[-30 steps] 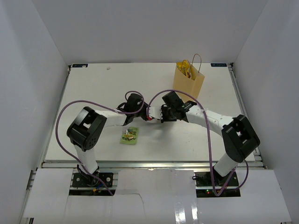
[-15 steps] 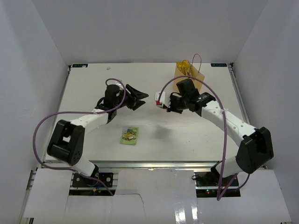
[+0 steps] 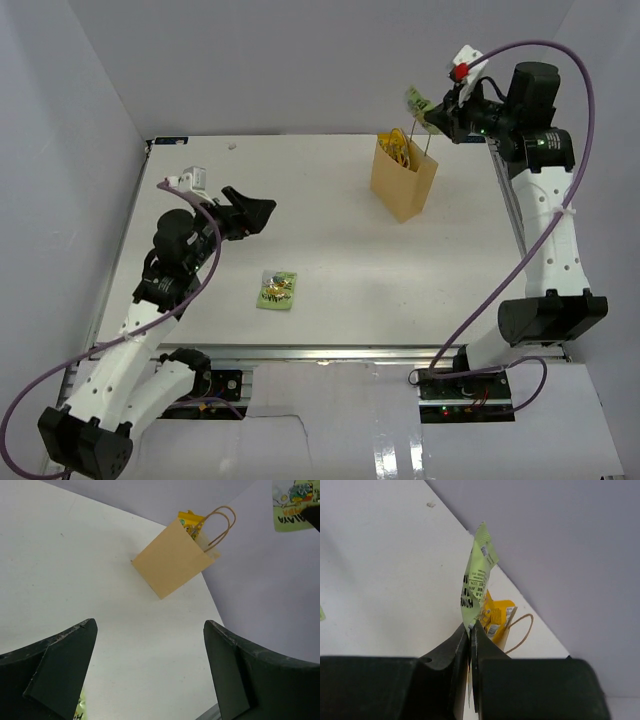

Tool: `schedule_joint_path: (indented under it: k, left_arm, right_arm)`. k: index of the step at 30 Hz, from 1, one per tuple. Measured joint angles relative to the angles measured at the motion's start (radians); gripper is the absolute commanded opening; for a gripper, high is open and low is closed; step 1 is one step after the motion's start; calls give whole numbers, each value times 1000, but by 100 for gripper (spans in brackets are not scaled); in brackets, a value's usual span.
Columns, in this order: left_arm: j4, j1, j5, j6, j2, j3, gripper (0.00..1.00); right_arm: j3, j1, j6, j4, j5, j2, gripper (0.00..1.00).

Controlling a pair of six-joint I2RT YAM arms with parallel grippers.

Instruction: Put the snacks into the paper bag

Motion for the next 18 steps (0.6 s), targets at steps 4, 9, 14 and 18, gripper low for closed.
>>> schedule_joint_path:
  k: [4, 9, 14, 18]
  left_arm:
    - [-45, 0, -5, 11, -107, -85, 98]
    - [-117, 0, -6, -2, -147, -172, 98]
    - [-160, 0, -11, -12, -183, -188, 98]
    - [-161, 0, -12, -27, -209, -198, 98]
  right_arm:
    - [57, -86, 110, -2, -48, 108, 8]
    - [57, -116, 180, -14, -55, 215, 8]
    - [43, -109, 208, -23, -63, 239, 8]
    - [18, -95, 209, -12, -57, 238, 8]
